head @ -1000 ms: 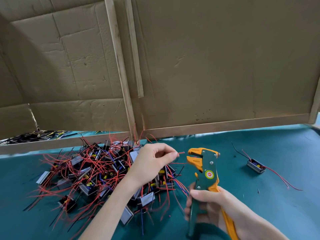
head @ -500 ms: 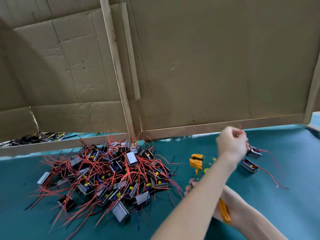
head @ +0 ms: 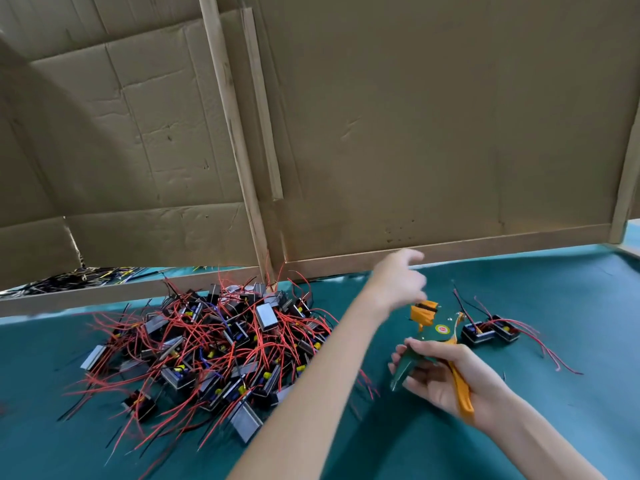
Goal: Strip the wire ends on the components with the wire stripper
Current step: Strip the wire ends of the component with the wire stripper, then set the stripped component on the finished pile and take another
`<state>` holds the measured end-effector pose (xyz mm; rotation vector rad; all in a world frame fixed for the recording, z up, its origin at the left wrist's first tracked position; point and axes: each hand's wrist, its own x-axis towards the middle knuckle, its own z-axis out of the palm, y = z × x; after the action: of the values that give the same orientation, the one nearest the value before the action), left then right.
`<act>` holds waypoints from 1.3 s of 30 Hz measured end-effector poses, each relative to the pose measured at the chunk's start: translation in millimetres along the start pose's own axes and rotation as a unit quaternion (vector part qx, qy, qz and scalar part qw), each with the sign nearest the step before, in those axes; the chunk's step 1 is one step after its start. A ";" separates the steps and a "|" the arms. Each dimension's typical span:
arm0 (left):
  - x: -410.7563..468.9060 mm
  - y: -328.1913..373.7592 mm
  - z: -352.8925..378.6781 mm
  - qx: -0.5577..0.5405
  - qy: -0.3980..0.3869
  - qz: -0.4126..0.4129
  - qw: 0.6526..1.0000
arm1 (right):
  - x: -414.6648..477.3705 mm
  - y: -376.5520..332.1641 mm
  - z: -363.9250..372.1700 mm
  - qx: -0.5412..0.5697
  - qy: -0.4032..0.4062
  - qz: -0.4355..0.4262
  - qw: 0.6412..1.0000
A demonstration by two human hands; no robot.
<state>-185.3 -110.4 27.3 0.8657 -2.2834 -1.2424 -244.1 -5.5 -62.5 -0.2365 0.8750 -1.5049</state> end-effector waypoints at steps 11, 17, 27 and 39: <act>-16.0 -101.9 -91.2 0.331 0.167 -0.197 0.908 | 16.8 -37.1 -36.8 0.034 0.127 -0.118 0.984; 1.1 -119.2 -78.1 0.286 0.239 -0.157 0.914 | 16.6 -45.8 -44.2 0.053 0.103 -0.139 0.983; 4.9 -107.5 -88.3 0.121 0.344 -0.004 0.931 | 4.8 -25.4 -22.6 -0.023 -0.015 -0.086 0.996; -70.3 -73.3 -73.9 -0.066 0.262 0.067 0.960 | -21.6 2.7 9.7 -0.166 -0.121 -0.063 0.977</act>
<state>-65.6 -137.2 0.3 0.8522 -1.7837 -0.9517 -232.4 11.0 -49.9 -0.7192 0.9235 -1.4027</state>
